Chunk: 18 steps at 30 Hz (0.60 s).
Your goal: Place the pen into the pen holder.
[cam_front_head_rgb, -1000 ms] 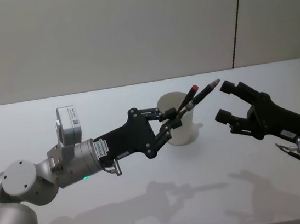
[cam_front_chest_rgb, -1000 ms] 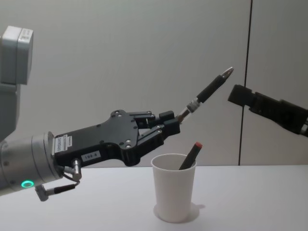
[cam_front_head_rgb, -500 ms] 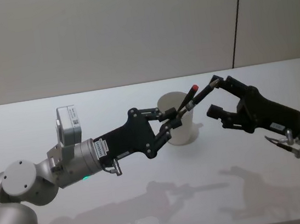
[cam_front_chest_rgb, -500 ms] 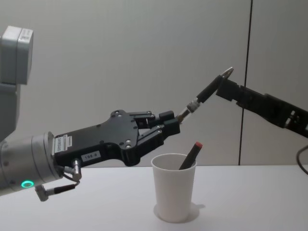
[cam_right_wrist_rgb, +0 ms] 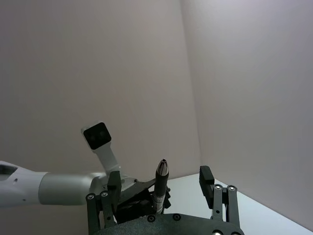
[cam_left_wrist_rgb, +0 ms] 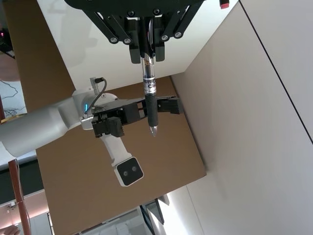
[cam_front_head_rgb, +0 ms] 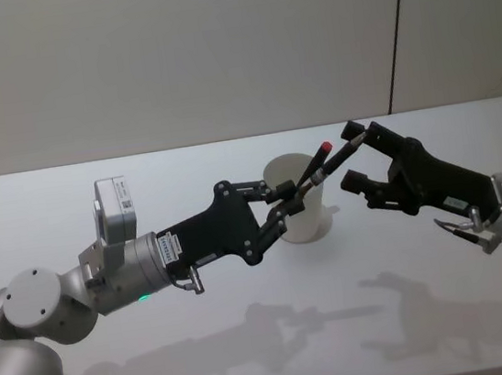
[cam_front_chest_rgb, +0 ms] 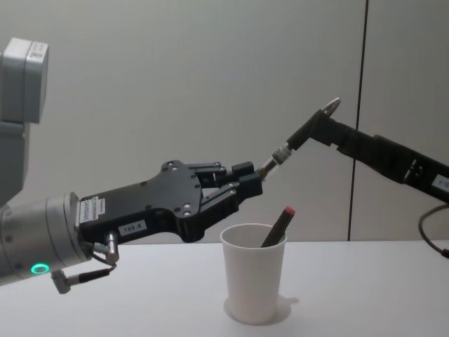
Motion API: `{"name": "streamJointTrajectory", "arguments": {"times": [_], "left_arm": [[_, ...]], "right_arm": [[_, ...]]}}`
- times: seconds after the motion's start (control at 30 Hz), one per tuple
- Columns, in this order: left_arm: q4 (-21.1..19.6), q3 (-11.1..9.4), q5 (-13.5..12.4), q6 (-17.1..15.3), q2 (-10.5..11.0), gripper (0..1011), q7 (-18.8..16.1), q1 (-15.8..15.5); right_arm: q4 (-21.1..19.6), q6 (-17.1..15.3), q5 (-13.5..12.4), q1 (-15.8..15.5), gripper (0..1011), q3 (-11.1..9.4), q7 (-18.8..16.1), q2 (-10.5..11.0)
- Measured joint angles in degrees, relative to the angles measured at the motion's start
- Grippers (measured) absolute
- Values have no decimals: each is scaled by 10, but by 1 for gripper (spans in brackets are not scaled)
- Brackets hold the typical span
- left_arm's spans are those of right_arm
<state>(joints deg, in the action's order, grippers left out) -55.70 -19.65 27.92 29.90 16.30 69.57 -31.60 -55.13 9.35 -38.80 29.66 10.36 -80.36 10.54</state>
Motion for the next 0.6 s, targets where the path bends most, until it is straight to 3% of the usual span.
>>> {"name": "streamJointTrajectory", "arguments": {"times": [0.27, 0.6], "left_arm": [[0, 0, 0, 0, 0, 178, 0, 0], [0, 0, 0, 0, 0, 178, 0, 0]], "right_arm": [[46, 2, 0, 30, 1001, 9, -30, -8], [79, 2, -1, 53, 769, 23, -50, -16]]}}
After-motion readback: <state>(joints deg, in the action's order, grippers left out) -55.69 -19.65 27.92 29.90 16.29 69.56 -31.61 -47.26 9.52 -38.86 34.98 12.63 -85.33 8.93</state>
